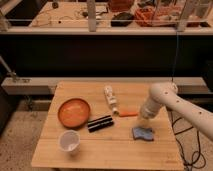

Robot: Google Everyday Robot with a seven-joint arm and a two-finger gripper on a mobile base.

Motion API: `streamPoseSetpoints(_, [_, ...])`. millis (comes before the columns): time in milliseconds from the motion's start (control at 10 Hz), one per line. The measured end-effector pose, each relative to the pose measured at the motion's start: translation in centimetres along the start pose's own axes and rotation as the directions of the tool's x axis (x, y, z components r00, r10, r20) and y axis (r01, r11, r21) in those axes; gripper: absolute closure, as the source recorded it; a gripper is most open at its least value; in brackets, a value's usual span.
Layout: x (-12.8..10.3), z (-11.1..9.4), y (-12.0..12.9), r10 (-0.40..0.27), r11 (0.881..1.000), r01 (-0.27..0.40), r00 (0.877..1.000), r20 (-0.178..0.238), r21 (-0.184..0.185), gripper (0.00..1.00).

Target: Place the white sponge in the ceramic cup

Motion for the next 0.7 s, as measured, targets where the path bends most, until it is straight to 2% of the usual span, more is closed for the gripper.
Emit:
streamPoseSetpoints(100, [0.31,-0.09,0.2,0.008,1.0,-0.008,1.0,0.002,-0.004,0.26])
streamPoseSetpoints(200, [0.47,-0.17,0.21,0.007,1.0,-0.007,1.0,0.004,-0.003,0.21])
streamPoseSetpoints(700, [0.91,-0.4,0.46,0.009,1.0,-0.009,1.0,0.005,-0.004,0.2])
